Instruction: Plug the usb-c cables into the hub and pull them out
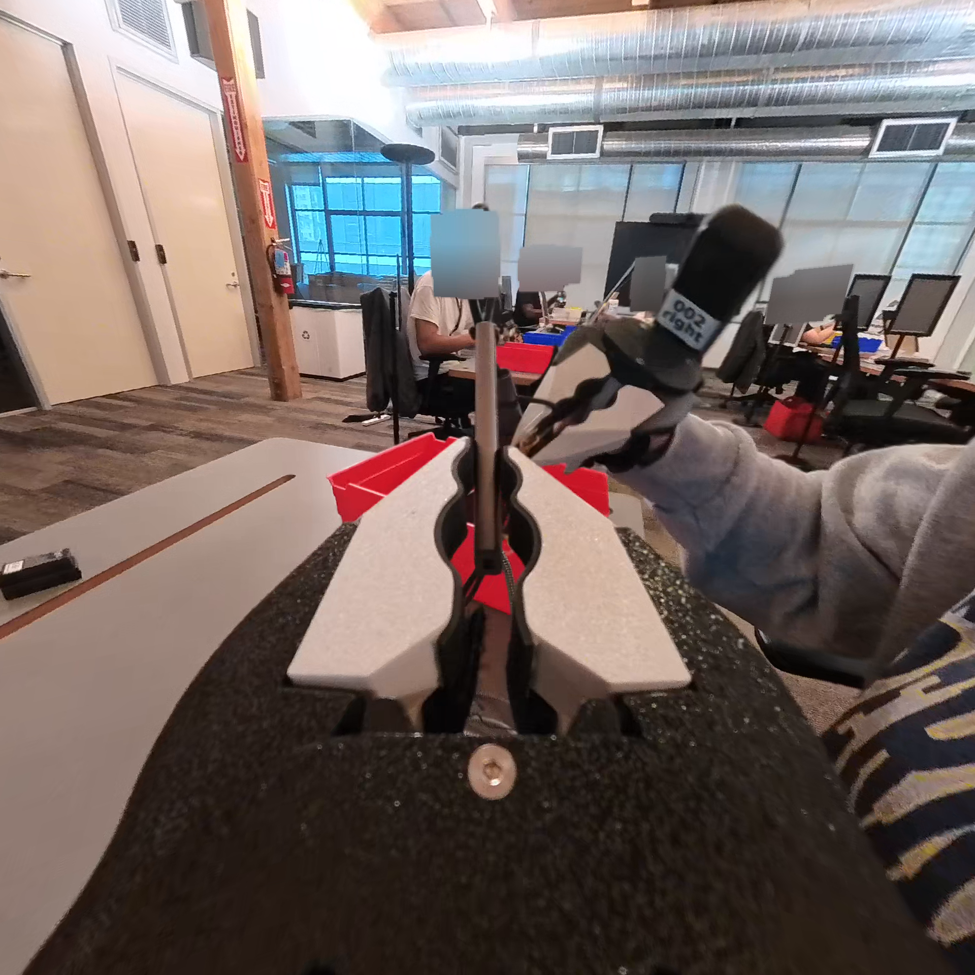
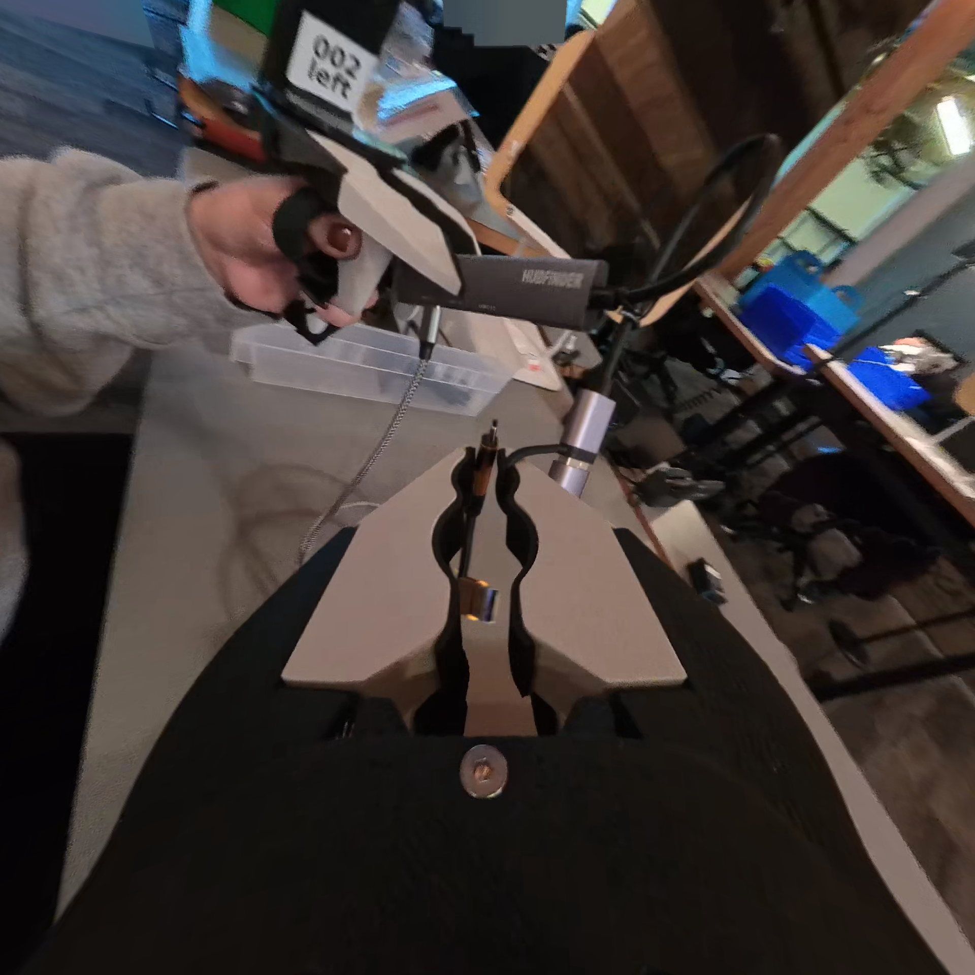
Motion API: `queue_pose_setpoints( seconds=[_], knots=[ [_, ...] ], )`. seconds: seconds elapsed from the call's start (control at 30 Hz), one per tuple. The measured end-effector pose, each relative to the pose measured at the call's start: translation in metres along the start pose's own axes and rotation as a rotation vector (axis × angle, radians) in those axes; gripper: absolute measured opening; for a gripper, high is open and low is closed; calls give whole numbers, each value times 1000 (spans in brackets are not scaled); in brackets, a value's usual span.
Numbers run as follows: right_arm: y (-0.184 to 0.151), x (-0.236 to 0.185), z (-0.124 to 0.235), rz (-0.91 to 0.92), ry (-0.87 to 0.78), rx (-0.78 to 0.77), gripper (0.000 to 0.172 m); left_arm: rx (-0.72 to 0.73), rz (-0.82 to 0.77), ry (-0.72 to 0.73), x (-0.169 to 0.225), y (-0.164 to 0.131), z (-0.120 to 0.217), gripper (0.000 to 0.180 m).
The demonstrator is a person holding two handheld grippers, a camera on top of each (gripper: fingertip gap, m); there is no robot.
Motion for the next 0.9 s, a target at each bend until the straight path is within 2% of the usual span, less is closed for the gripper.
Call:
queue_pose_setpoints(
  seconds=[0.03,0.13,0.17,0.27,0.4,0.43,0.53,0.67,0.77,0.83,0.9],
  knots=[
    [0,-3,-3,30,-27,-9,14,0,-9,17,0,2,-3,6],
    [0,-12,-8,103,-95,-24,57,-5,-68,95,1,8,-9,6],
    [0,-14,-9,124,-120,-6,62,-2,-85,102,2,10,-12,6],
    [-5,-15,-6,144,-192,41,64,-47,-186,136,6,13,-21,6],
    [-8,-15,-2,-54,-189,76,66,-187,-388,190,5,3,-30,7],
    [-5,-18,-2,-80,-163,107,67,-227,-394,181,2,-1,-30,6],
    [-4,-21,0,-128,-153,101,72,-219,-320,183,-9,-6,-22,7],
    [-11,-16,-2,-168,-204,65,63,-219,-280,122,-11,-14,-13,6],
    [-13,-13,-2,-202,-221,54,61,-148,-202,56,-11,-13,-5,6],
    [-13,-13,-3,-249,-178,32,62,-109,-148,60,-15,-11,2,6],
    [-14,-12,-5,-276,-138,-15,66,-136,-161,85,-18,-12,7,6]
  ],
)
Point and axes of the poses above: each gripper's, where its closed fingertips meet, z back along the fingers, y out of its top, x = y × z across the jaws, the point moved 10 cm from there along z, back along the fingers, and after that the axes turned 13 degrees about x, right-handed, at the moved point
